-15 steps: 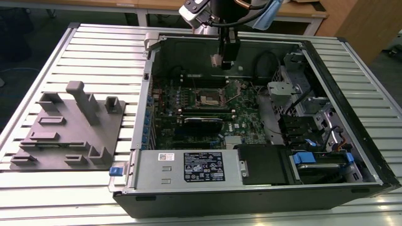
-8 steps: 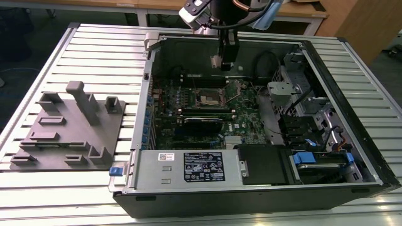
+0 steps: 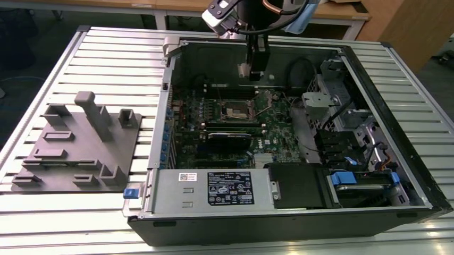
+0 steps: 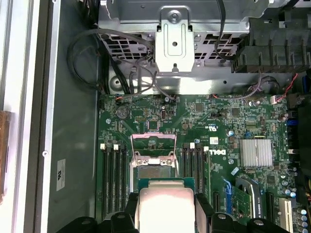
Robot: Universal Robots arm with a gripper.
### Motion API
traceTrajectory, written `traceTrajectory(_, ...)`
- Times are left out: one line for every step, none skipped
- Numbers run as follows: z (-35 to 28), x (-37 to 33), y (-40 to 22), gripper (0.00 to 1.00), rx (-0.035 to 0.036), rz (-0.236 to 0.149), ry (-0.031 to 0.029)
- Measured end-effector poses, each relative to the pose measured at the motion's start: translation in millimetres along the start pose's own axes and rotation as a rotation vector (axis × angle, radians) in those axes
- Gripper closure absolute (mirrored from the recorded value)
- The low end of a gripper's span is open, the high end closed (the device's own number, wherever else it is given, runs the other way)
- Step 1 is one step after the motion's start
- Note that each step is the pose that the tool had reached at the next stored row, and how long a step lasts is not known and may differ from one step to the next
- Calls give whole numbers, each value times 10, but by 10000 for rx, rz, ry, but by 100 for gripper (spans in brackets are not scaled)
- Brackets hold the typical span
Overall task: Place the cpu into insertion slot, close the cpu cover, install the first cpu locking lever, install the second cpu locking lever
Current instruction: 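Place the cpu into insertion slot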
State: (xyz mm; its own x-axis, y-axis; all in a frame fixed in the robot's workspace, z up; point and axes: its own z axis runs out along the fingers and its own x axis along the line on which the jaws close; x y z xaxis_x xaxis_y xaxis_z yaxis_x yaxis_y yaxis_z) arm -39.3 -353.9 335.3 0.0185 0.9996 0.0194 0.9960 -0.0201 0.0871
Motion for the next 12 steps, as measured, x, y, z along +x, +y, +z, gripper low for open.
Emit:
traceTrajectory(26, 0, -2, 46, 0, 0, 1)
traceTrajectory(38, -1, -3, 46, -1, 0, 1)
traceTrajectory(38, -1, -3, 46, 0, 0, 1)
traceTrajectory(38, -1, -3, 46, 0, 0, 1)
traceTrajectory(38, -1, -3, 46, 0, 0, 1)
traceTrajectory(38, -1, -3, 46, 0, 0, 1)
traceTrajectory(38, -1, -3, 46, -1, 0, 1)
traceTrajectory(38, -1, -3, 46, 0, 0, 1)
traceTrajectory(38, -1, -3, 46, 0, 0, 1)
traceTrajectory(39, -1, -3, 46, 0, 0, 1)
traceTrajectory(38, -1, -3, 46, 0, 0, 1)
traceTrajectory(39, -1, -3, 46, -1, 0, 1)
